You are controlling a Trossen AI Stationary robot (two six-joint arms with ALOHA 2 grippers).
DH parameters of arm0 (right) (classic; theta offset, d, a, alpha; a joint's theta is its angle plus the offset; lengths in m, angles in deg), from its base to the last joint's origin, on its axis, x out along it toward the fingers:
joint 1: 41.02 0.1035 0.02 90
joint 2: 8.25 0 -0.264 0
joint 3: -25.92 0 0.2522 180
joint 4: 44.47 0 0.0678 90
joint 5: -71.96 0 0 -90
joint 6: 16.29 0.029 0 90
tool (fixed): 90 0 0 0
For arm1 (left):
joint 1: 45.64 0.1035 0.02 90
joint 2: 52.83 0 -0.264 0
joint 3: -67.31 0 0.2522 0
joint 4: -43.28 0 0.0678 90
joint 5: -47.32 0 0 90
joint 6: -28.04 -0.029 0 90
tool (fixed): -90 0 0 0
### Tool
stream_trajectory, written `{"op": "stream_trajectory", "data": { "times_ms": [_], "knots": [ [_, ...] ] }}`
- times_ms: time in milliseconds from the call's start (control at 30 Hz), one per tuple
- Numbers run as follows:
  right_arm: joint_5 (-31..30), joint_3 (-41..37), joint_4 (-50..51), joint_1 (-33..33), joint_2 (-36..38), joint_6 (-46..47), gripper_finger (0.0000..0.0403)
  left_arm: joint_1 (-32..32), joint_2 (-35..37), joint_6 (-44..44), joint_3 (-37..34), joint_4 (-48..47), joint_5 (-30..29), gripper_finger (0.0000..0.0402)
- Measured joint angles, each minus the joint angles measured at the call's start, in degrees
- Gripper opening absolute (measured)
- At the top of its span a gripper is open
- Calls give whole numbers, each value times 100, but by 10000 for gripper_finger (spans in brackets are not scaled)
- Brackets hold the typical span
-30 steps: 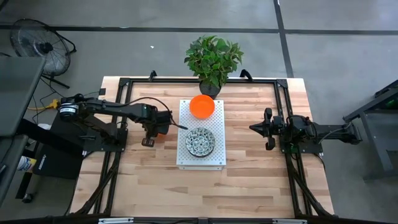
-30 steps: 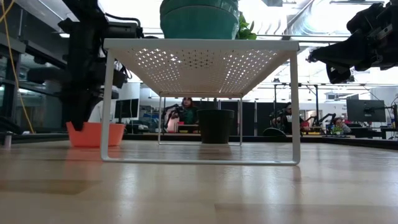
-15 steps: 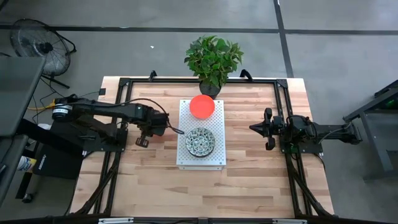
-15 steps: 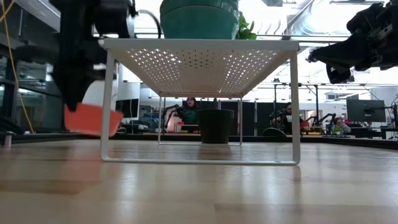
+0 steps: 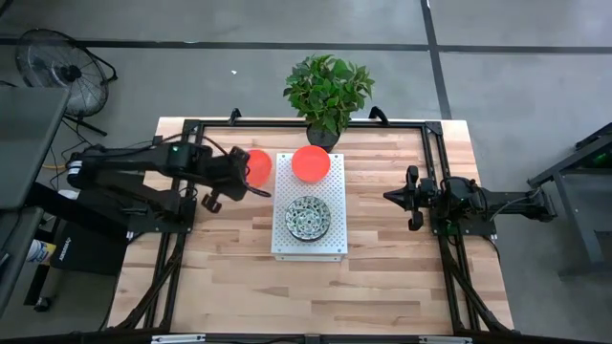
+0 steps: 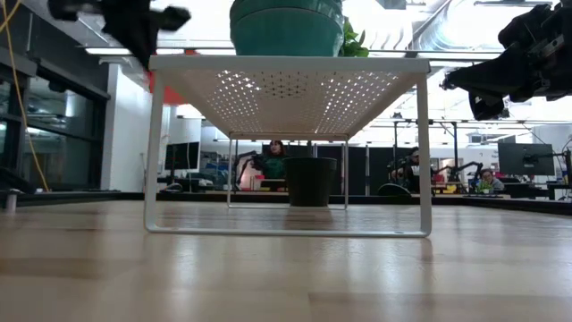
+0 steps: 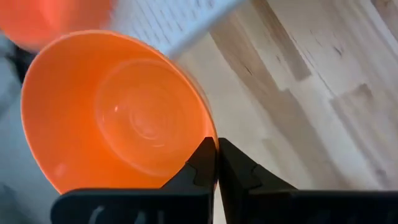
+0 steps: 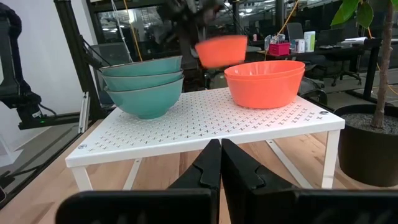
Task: Pick & Place Mini bowls
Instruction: Stack the orange bowl on top of the orange bowl on the shelf
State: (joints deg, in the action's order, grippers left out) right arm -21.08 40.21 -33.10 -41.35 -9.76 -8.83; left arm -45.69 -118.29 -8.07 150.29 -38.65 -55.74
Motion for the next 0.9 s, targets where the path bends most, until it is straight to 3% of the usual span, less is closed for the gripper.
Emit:
{"op": "stream_trajectory", "data": {
  "times_ms": [233, 467, 667, 900],
  "knots": [
    [-1, 0, 2, 0, 0, 0, 0, 1, -17, -1736, 818, 168, -11, 0],
    [-1, 0, 2, -2, 0, 0, 0, 3, -313, -3910, 1298, 450, 664, 0],
    [-1, -2, 0, -2, -1, 0, 0, 57, -816, -4742, 1641, 315, 648, 0],
    [0, 0, 2, 0, -2, 0, 0, 877, -1580, -5087, 2402, 53, 1028, 0]
  ]
}}
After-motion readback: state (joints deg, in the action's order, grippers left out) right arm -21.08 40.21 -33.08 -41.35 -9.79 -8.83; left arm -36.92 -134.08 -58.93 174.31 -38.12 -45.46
